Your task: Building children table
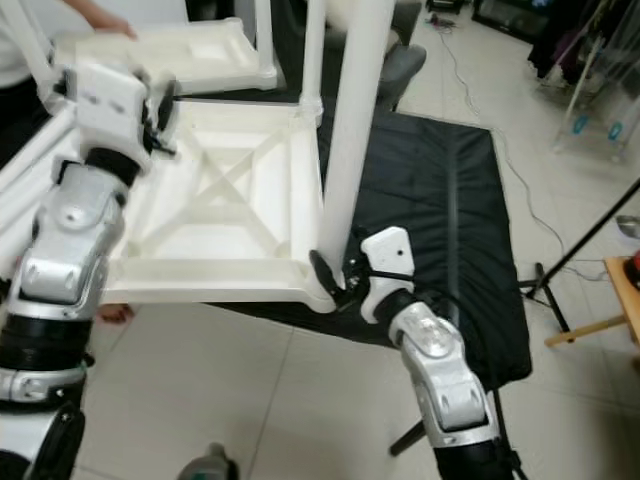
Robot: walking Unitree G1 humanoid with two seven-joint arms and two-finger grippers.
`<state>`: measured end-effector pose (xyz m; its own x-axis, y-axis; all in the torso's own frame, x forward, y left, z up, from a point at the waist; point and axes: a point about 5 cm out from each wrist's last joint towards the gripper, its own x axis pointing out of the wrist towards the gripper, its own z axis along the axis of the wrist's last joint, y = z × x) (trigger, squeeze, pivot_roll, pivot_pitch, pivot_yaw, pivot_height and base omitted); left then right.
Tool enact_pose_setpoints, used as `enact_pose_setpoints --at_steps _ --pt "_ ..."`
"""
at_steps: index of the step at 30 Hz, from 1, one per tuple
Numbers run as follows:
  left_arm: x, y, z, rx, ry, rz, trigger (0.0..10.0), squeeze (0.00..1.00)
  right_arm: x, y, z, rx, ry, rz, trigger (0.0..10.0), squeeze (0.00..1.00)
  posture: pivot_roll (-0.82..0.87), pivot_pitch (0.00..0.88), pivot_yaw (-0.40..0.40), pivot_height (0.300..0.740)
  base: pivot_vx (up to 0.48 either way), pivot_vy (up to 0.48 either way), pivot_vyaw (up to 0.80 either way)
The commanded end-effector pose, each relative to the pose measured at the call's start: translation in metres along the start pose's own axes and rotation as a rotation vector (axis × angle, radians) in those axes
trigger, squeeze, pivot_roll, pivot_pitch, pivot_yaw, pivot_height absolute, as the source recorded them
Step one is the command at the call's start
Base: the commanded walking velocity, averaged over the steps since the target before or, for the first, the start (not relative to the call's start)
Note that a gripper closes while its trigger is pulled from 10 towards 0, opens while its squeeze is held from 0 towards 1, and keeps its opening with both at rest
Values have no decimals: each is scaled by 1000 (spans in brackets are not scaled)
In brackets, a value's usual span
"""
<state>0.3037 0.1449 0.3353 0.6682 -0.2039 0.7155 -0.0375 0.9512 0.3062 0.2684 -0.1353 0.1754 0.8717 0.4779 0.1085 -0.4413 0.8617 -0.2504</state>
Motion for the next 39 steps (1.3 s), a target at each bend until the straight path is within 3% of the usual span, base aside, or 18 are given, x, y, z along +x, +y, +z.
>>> enact_pose_setpoints --at_steps 1,15,16,19,20,21,22,23,30,35,39 --pt "-23 -36 -49 -106 404 -576 10000 0 0 -4 1 4 3 -3 10000 0 186 196 -47 740 0 0 0" --pt "-23 -36 -49 -106 404 -576 10000 0 0 -4 1 4 3 -3 10000 0 186 196 -47 740 0 0 0" --pt "-24 -34 -46 -127 397 -560 10000 0 -1 -3 0 -3 0 -19 10000 0 186 0 0 740 0 0 0" --pt "-70 -58 -65 -133 441 -691 10000 0 12 -2 2 5 -77 -199 10000 0 185 0 0 740 0 0 0" --pt "-80 -61 -68 -145 465 -727 10000 0 14 -2 3 7 -87 -220 10000 0 185 0 0 740 0 0 0" --pt "-80 -61 -68 -145 465 -727 10000 0 14 -2 3 7 -87 -220 10000 0 185 0 0 740 0 0 0" --pt "-97 -63 -71 -172 527 -791 10000 0 18 -6 5 6 -94 -233 10000 0 190 0 0 740 0 0 0" --pt "-106 -65 -73 -176 553 -820 10000 0 19 -7 6 6 -98 -235 10000 0 194 0 0 740 0 0 0" --pt "-125 -68 -81 -137 603 -878 10000 0 23 -9 6 4 -102 -233 10000 0 198 0 0 740 0 0 0" --pt "-152 -74 -83 -88 643 -1162 10000 0 30 -4 2 7 -93 -198 10000 0 195 0 0 740 0 0 0" --pt "-157 -71 -87 -88 677 -1267 10000 0 32 -4 -2 0 -78 -152 10000 0 198 0 0 740 0 0 0"
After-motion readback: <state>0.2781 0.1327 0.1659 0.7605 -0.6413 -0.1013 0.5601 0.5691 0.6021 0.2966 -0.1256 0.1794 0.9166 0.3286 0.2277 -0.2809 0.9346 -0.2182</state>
